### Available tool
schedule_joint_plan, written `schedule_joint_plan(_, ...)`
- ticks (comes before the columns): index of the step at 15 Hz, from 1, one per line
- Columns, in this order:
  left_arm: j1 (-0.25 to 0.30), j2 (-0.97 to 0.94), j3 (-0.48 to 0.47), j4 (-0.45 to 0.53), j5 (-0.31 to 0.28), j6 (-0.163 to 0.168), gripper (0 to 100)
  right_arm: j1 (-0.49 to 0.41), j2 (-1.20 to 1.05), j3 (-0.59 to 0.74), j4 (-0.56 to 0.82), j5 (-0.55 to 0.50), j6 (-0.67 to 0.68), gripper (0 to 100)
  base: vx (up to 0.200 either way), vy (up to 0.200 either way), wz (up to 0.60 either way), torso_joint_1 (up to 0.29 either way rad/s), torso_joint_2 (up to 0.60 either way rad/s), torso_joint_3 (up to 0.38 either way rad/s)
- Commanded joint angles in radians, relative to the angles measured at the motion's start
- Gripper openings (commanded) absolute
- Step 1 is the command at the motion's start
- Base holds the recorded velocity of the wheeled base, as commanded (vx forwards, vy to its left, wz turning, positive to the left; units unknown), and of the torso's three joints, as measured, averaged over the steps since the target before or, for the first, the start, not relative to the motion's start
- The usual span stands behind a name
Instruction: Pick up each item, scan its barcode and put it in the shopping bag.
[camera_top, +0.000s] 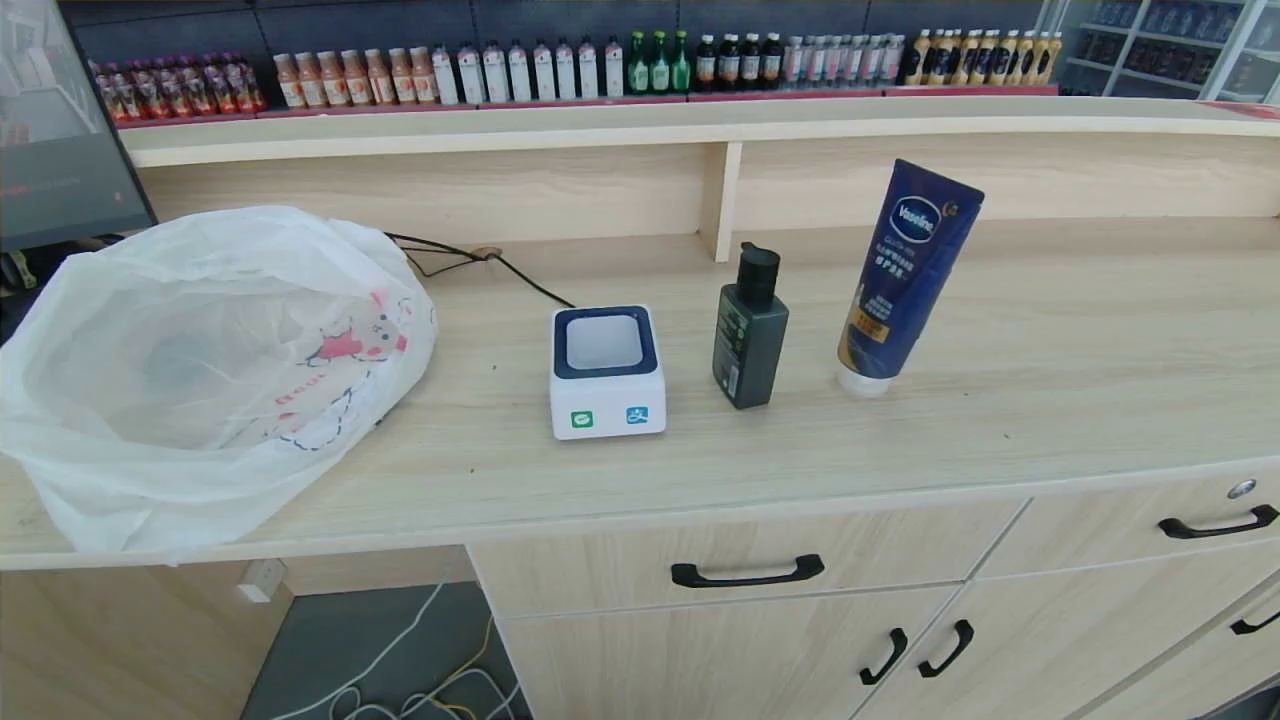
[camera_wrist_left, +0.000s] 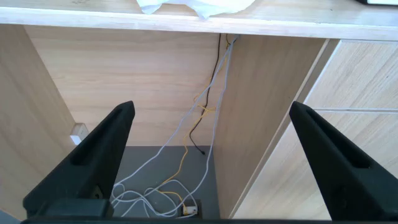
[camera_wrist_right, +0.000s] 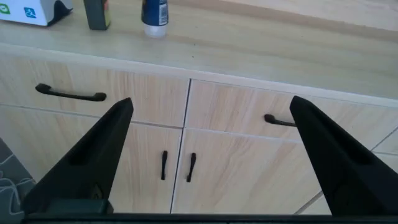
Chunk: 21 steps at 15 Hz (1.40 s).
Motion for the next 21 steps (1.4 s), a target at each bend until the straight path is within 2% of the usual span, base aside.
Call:
schedule_joint_plan(1, 0.0, 0.0, 0.0, 0.0, 0.0, 0.0, 100, 0.0, 0.161, -0.048, -0.014, 0.083, -0.04, 100, 0.0, 0.0, 0.0, 0.0, 0.0, 0.0)
schedule_joint_plan(3, 0.0, 0.0, 0.0, 0.0, 0.0, 0.0, 100, 0.005, 0.254, -0.044, -0.1, 0.145, -0.098, 100, 0.0, 0.0, 0.0, 0.0, 0.0, 0.0)
schedule_joint_plan(5, 0.0, 0.0, 0.0, 0.0, 0.0, 0.0, 100, 0.014, 0.317, -0.013, -0.187, 0.149, -0.103, 100, 0.0, 0.0, 0.0, 0.0, 0.0, 0.0)
schedule_joint_plan(8, 0.0, 0.0, 0.0, 0.0, 0.0, 0.0, 100, 0.132, 0.495, 0.039, -0.407, 0.149, -0.132, 100, 0.0, 0.0, 0.0, 0.0, 0.0, 0.0)
schedule_joint_plan(13, 0.0, 0.0, 0.0, 0.0, 0.002, 0.0, 100, 0.236, 0.757, 0.056, -0.681, 0.142, -0.179, 100, 0.0, 0.0, 0.0, 0.0, 0.0, 0.0)
schedule_joint_plan(16, 0.0, 0.0, 0.0, 0.0, 0.0, 0.0, 100, 0.264, 0.837, 0.033, -0.746, 0.137, -0.192, 100, 0.0, 0.0, 0.0, 0.0, 0.0, 0.0)
schedule_joint_plan(17, 0.0, 0.0, 0.0, 0.0, 0.0, 0.0, 100, 0.284, 0.854, 0.021, -0.746, 0.113, -0.199, 100, 0.0, 0.0, 0.0, 0.0, 0.0, 0.0)
schedule_joint_plan(18, 0.0, 0.0, 0.0, 0.0, 0.002, 0.0, 100, 0.344, 0.871, 0.013, -0.747, 0.056, -0.199, 100, 0.0, 0.0, 0.0, 0.0, 0.0, 0.0)
schedule_joint_plan(21, 0.0, 0.0, 0.0, 0.0, 0.002, 0.0, 100, 0.603, 0.948, -0.019, -0.766, -0.164, -0.193, 100, 0.0, 0.0, 0.0, 0.0, 0.0, 0.0)
